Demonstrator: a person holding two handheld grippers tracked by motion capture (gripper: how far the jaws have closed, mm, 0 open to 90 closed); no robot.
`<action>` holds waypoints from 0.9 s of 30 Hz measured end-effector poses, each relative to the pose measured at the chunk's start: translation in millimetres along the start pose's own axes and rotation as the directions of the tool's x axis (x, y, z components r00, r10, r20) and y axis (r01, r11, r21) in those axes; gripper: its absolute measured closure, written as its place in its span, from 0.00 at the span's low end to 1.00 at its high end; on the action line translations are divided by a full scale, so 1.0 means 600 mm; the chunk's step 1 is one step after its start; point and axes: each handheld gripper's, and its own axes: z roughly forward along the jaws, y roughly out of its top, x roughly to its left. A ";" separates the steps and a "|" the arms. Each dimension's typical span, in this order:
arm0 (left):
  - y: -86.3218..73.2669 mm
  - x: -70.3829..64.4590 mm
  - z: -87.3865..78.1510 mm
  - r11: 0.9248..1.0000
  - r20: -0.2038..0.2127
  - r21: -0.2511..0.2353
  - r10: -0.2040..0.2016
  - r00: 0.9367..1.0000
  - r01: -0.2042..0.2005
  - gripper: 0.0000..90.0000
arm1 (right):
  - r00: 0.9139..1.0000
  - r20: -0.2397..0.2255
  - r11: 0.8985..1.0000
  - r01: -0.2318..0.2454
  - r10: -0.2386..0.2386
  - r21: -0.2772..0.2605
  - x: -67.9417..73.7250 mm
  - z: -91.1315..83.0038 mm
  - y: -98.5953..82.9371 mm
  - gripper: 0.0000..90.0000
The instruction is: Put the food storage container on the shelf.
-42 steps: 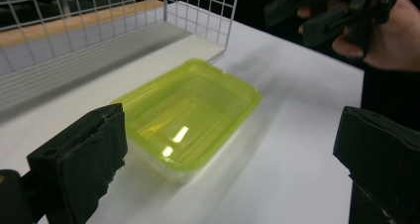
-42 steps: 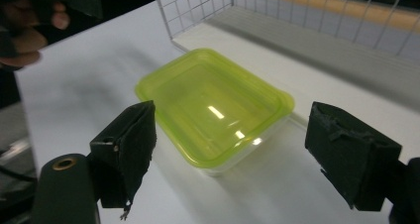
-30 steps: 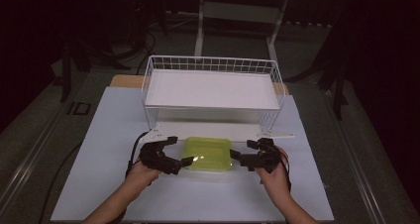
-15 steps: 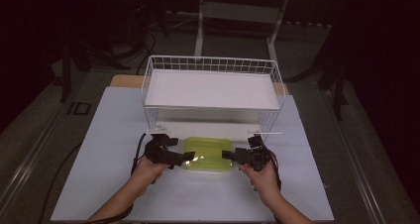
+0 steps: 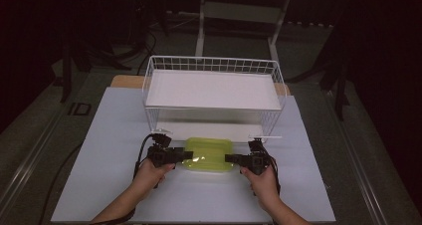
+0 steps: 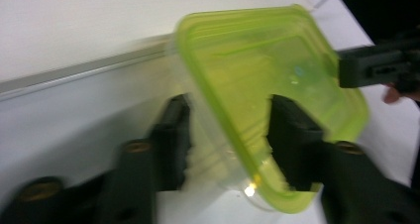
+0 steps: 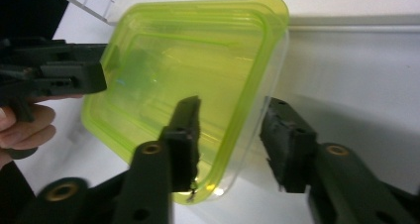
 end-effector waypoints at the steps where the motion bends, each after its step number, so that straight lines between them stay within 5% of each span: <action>1: 0.000 0.000 0.000 1.000 0.000 0.000 0.000 1.000 0.000 0.68 | 1.000 0.000 1.000 0.000 0.000 0.000 0.000 0.000 0.000 0.70; 3: -0.002 0.001 -0.002 1.000 -0.008 -0.001 -0.030 1.000 0.030 0.73 | 1.000 -0.008 1.000 -0.016 0.016 0.008 -0.003 0.003 -0.005 0.75; 17: -0.011 -0.016 -0.015 1.000 -0.038 -0.011 0.015 0.999 -0.016 0.79 | 0.999 0.029 1.000 -0.024 0.025 -0.016 0.010 -0.008 -0.011 0.84; 27: -0.023 -0.024 -0.021 0.999 -0.036 -0.033 0.013 0.999 -0.014 0.81 | 0.999 0.045 1.000 -0.016 0.017 -0.015 0.019 -0.011 -0.011 0.86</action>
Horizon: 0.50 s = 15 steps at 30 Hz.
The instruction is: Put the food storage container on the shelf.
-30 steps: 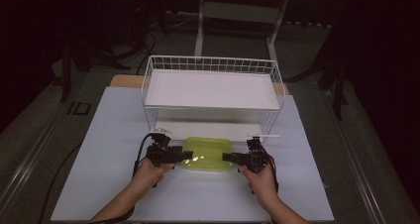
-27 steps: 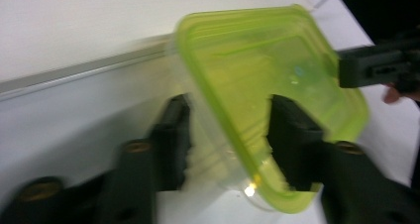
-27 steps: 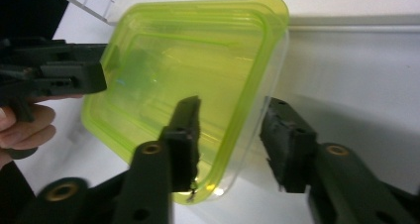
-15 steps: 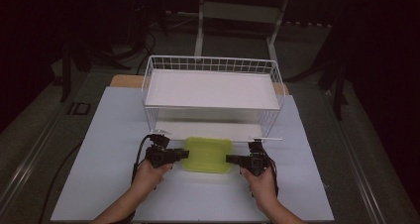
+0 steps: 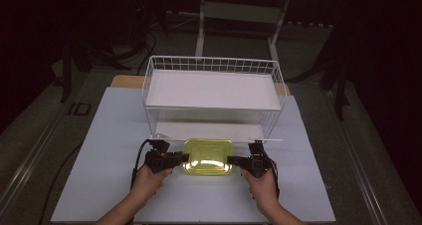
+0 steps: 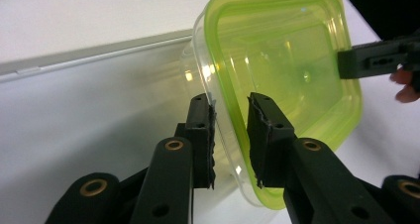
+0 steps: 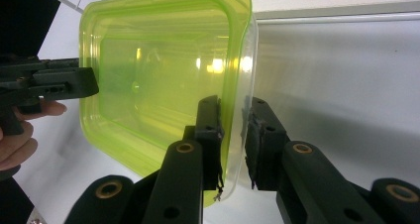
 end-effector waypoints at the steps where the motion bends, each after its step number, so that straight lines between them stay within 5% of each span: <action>1: -0.001 0.000 0.000 1.000 0.005 -0.003 -0.012 1.000 0.012 0.82 | 1.000 0.003 1.000 0.003 -0.003 0.000 0.001 0.000 0.000 0.86; 6: 0.002 -0.006 -0.003 1.000 -0.018 -0.006 -0.012 1.000 0.012 0.86 | 1.000 0.004 1.000 0.006 -0.006 -0.002 0.003 -0.003 0.000 0.87; 15: 0.021 -0.017 -0.013 0.999 0.016 -0.022 -0.031 0.999 0.031 0.87 | 1.000 0.005 0.999 0.030 -0.030 -0.033 0.006 -0.017 0.013 0.87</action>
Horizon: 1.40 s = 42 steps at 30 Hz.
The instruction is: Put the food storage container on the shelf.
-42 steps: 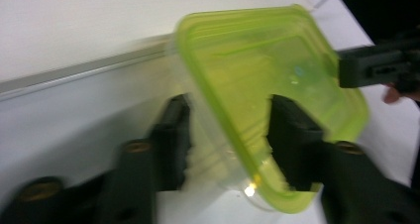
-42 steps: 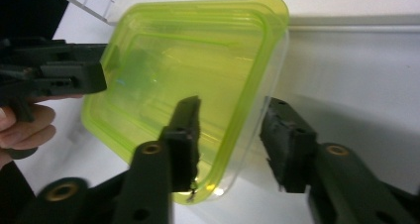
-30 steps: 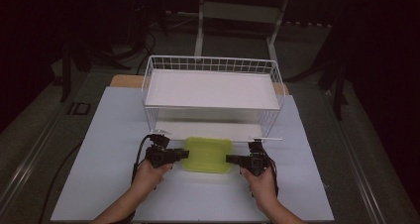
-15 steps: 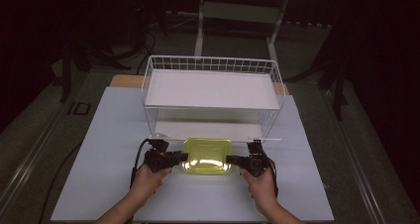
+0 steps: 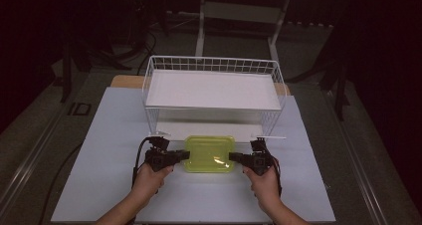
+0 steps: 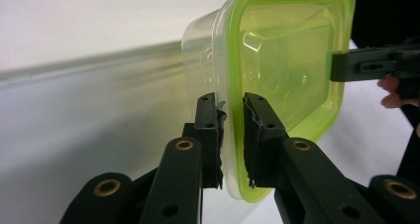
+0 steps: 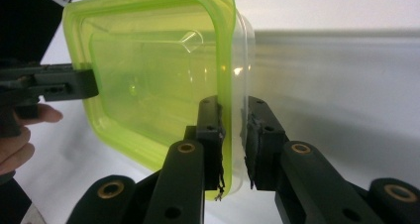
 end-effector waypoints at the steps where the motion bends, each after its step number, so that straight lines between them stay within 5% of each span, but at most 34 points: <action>1: 0.004 -0.003 -0.002 1.000 0.000 -0.007 0.005 1.000 -0.005 0.87 | 1.000 -0.005 1.000 -0.003 0.003 -0.012 0.000 -0.004 0.005 0.87; 13: 0.060 -0.013 -0.009 0.998 0.022 -0.069 0.016 1.000 -0.015 0.88 | 0.999 -0.012 0.996 0.039 -0.040 -0.077 0.005 -0.034 0.061 0.87; 26: 0.061 0.026 0.048 0.999 0.013 -0.048 -0.023 1.000 0.024 0.88 | 1.000 0.027 0.998 -0.009 0.010 -0.063 -0.039 0.019 0.070 0.87; 36: 0.058 0.058 0.074 0.997 0.025 -0.045 -0.058 0.998 0.059 0.88 | 0.997 0.074 0.997 0.012 -0.006 -0.081 -0.046 0.045 0.073 0.87; 42: 0.059 0.058 0.077 0.997 0.011 -0.073 0.000 1.000 0.001 0.85 | 0.997 0.078 0.996 0.018 -0.011 -0.091 -0.046 0.047 0.078 0.87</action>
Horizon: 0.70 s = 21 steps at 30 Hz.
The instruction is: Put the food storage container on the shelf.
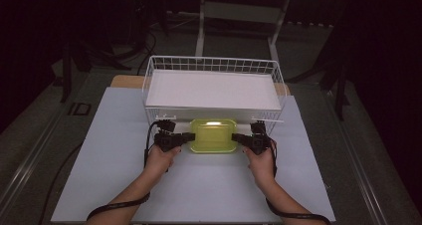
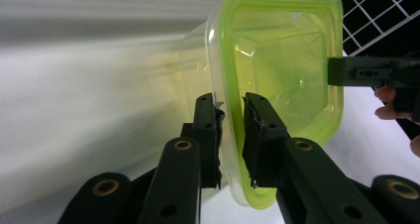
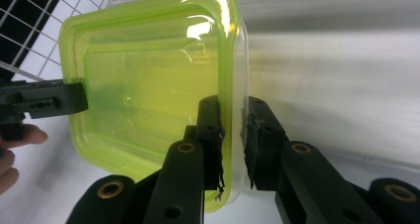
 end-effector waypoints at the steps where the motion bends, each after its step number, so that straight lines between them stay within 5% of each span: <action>1: 0.000 0.000 0.000 1.000 -0.005 -0.010 0.013 1.000 -0.013 0.84 | 1.000 -0.004 1.000 -0.007 0.007 -0.007 -0.001 0.001 0.000 0.86; 6: -0.001 0.000 0.007 0.997 -0.035 -0.062 0.047 0.998 -0.049 0.76 | 1.000 0.027 0.999 0.008 -0.007 -0.036 0.001 0.005 0.005 0.81; 8: -0.002 0.002 0.010 0.994 -0.048 -0.089 0.058 0.997 -0.062 0.73 | 0.998 0.047 0.998 0.050 -0.047 -0.047 0.001 0.008 0.008 0.81; 15: -0.008 0.005 0.022 0.978 -0.096 -0.167 0.107 0.990 -0.122 0.62 | 0.997 0.055 0.994 0.061 -0.056 -0.095 -0.002 0.018 0.006 0.71; 21: -0.005 0.003 0.021 0.975 -0.136 -0.185 0.099 0.986 -0.123 0.55 | 0.996 0.064 0.989 0.071 -0.064 -0.128 -0.003 0.019 0.000 0.61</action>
